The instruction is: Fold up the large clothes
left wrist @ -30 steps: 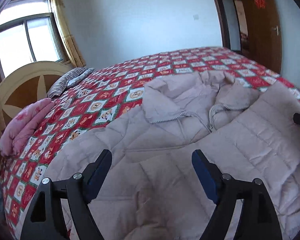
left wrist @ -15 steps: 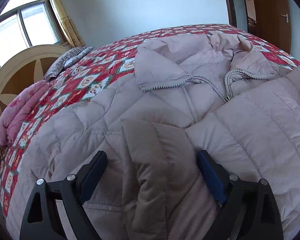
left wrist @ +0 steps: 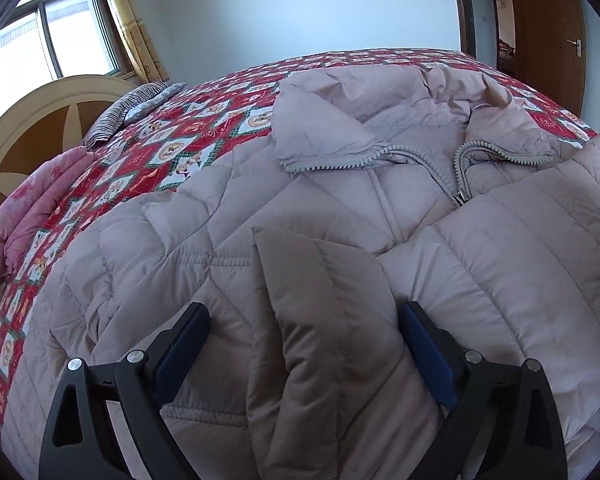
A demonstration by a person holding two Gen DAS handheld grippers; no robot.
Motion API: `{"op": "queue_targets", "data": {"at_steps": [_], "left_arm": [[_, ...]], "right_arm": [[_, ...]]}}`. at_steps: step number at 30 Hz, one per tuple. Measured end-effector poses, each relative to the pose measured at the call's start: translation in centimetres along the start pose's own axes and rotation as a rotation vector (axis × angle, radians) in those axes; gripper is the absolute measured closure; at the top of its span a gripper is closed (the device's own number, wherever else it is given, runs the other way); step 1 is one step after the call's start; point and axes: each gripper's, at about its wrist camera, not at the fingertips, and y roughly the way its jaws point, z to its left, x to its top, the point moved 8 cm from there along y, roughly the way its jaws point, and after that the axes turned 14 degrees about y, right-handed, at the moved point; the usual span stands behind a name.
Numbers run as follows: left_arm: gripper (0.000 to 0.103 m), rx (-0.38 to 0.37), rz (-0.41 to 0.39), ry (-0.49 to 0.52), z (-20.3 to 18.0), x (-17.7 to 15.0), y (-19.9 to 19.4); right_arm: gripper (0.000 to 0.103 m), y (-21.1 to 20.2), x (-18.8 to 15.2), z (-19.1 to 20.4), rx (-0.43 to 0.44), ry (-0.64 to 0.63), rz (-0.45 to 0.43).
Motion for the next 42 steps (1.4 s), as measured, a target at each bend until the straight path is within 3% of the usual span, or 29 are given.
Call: {"op": "queue_targets", "data": {"at_steps": [2, 10, 16, 21, 26, 28, 31, 33, 37, 38, 40, 41, 42], "left_arm": [[0.006, -0.006, 0.001, -0.005, 0.0, 0.0, 0.1], [0.006, -0.032, -0.008, -0.019, 0.9, -0.2, -0.6], [0.006, -0.009, -0.08, -0.037, 7.5, -2.8, -5.7], [0.006, 0.19, -0.043, -0.06, 17.1, -8.9, -7.8], [0.006, 0.34, 0.064, -0.247, 27.1, -19.8, -10.9], [0.006, 0.374, 0.106, -0.295, 29.2, -23.5, -11.9], [0.006, 0.376, 0.152, -0.347, 30.2, -27.7, -12.5], [0.006, 0.332, 0.188, -0.387, 30.0, -29.8, -12.1], [0.007, 0.249, 0.192, -0.423, 28.7, -30.2, -11.0], [0.01, 0.261, 0.185, -0.411, 28.4, -29.9, -10.9], [0.042, 0.241, 0.18, -0.377, 27.4, -29.1, -10.4], [0.07, 0.223, 0.176, -0.367, 26.9, -28.5, -10.3], [0.084, 0.23, 0.176, -0.348, 26.5, -27.9, -10.4]], "right_arm": [[0.04, 1.9, -1.1, 0.0, -0.003, 0.01, 0.046], [0.039, 3.5, -1.9, -0.1, -0.059, -0.027, 0.019], [0.038, 3.2, -2.0, -0.2, -0.035, -0.005, 0.009], [0.037, 3.1, -2.0, -0.1, -0.05, -0.017, -0.004], [0.036, 3.0, -2.0, 0.0, -0.059, -0.023, -0.013], [0.036, 3.0, -2.0, 0.0, -0.064, -0.028, -0.015], [0.035, 3.0, -2.0, 0.1, -0.083, -0.039, -0.019], [0.035, 2.6, -2.0, 0.4, -0.094, -0.062, -0.022], [0.033, -0.4, -2.8, 1.1, -0.076, -0.096, -0.066], [0.031, -0.9, -3.1, 1.4, -0.067, -0.107, -0.071], [0.029, -2.1, -4.0, 2.5, -0.044, -0.153, -0.086], [0.027, -2.4, -4.2, 2.8, -0.04, -0.17, -0.091], [0.027, -2.6, -4.4, 3.0, -0.041, -0.188, -0.097]]}}
